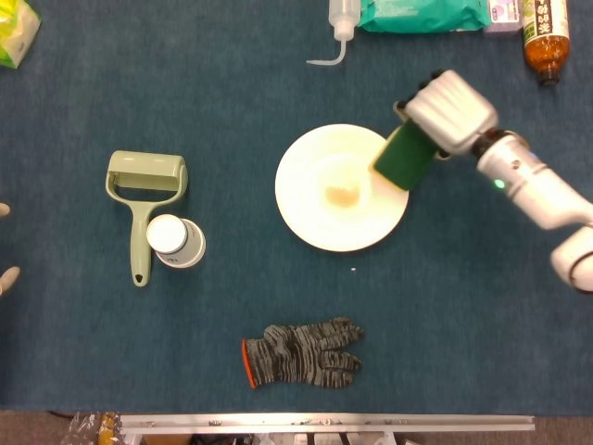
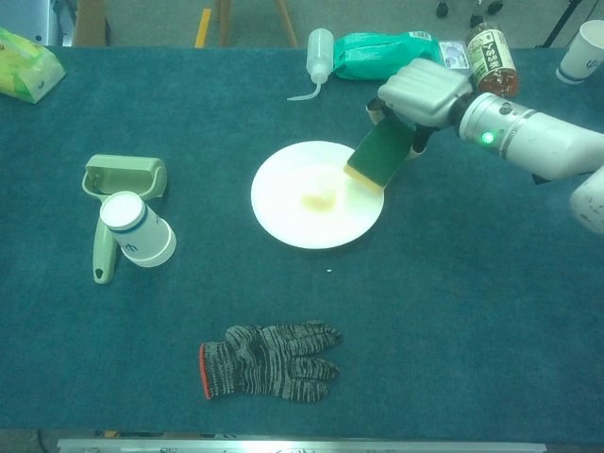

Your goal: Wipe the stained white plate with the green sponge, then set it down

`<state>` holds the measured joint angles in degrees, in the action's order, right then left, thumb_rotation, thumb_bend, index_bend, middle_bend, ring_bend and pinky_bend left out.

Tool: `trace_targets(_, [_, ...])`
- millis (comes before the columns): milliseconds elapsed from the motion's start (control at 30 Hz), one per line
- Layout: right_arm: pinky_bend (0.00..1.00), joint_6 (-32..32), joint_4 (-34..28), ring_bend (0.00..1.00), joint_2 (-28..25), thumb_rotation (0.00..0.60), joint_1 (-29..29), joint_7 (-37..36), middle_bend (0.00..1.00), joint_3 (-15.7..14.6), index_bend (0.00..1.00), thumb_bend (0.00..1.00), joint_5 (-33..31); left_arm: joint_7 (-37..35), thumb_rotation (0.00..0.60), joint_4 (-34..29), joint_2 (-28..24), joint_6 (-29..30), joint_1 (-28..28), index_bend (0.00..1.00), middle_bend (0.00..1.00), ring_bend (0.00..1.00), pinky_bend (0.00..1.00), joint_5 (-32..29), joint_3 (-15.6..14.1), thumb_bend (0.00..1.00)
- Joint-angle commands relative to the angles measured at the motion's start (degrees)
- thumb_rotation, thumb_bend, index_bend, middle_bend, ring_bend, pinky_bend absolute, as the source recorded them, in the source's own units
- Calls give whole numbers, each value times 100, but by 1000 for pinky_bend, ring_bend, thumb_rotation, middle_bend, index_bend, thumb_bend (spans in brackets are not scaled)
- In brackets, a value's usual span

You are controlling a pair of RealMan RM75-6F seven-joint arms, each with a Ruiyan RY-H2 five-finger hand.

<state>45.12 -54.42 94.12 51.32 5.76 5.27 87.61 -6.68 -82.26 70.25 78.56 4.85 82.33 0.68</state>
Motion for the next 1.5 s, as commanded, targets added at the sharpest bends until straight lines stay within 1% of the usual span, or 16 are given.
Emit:
trace_targets(33, [416,-75,176,489,182,600,154,-123,629,13,537,0,36,-48,600,51,19,-30,4,302,0,75,337,1,-11,147])
trace_targets(600, [417,-215,551,490,726,600,641,-269,631,20,537,0,104,-439,600,361,123,-31,-45,302,0,75,337,0,-24,147])
trace_targets(900, [417,-496,793,491,990,600,866,-228,633,15,537,0,15,-603,600,517,197,-52,-61,302,0,76,337,8,-37,147])
trace_targets(1067, [417,-584,796,492,1037,600,958,-158,634,14,537,0,-13,-679,600,588,217,-52,-84,302,0,76,337,0,-43,147])
trace_targets(1200, [417,-643,762,492,1022,600,985,59,635,17,537,0,-74,-741,600,634,237,-35,-105,302,0,76,337,5,-48,147])
trace_targets(1500, [417,-638,560,493,830,600,901,1104,635,116,537,0,-396,-758,600,669,271,-44,-104,302,0,76,337,28,-51,147])
